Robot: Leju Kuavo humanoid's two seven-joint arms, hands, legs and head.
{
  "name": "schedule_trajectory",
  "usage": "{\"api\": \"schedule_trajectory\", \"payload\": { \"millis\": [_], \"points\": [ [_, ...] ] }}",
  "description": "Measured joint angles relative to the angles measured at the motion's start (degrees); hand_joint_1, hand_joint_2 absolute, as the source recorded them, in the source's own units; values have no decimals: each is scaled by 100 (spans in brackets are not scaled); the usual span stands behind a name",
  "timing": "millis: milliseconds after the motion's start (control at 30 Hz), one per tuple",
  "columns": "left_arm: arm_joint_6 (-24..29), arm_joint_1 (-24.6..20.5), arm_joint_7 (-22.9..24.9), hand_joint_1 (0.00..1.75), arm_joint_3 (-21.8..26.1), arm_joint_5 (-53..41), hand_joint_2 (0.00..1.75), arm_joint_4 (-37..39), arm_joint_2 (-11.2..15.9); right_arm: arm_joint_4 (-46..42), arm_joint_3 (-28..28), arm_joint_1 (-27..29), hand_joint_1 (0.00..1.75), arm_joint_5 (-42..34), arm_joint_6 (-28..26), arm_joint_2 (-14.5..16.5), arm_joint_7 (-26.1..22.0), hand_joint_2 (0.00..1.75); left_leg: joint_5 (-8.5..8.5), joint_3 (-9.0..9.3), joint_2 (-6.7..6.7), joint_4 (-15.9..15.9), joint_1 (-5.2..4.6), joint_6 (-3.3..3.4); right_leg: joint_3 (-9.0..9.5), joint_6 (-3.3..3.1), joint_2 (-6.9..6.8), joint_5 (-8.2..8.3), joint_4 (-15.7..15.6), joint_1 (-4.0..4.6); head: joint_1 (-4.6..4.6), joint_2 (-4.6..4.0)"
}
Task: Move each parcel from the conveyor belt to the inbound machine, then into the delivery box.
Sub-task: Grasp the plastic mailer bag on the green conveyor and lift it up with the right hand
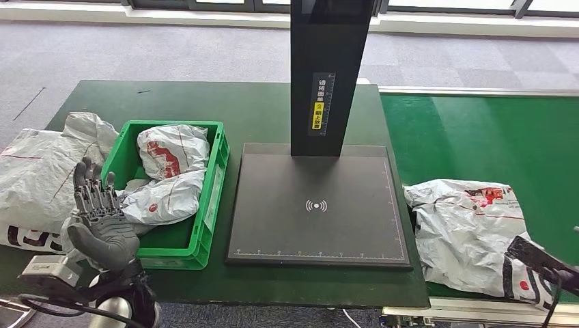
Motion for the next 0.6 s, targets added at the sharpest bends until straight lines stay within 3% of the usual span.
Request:
{"api": "schedule_trajectory", "payload": {
  "millis": [200, 333, 433, 600],
  "points": [
    [54, 87, 24, 0, 0, 89, 0, -69, 20, 619, 113, -536, 0, 177, 35, 152, -191, 175, 0, -1, 0, -1, 1, 0, 1, 0, -1, 1, 2, 1, 0, 0],
    [105, 33, 167, 0, -49, 150, 0, 35, 27, 1087, 385, -958, 0, 25, 637, 535, -434, 175, 0, 8, 12, -1, 12, -1, 3, -3, 13, 3, 0, 12, -1, 0],
    [93, -65, 149, 0, -107, 242, 0, 240, 35, 1213, 720, -975, 0, -192, 808, 804, -336, 175, 3, 1, -4, -1, 6, -3, 0, -5, -8, 3, 7, 6, 0, 0],
    [110, -131, 118, 0, -154, 304, 0, 428, 57, 1218, 994, -974, 0, -437, 845, 910, -223, 175, 4, -2, -13, -1, 5, -5, -2, -5, -10, 3, 12, 5, 0, 0]
  ]
}}
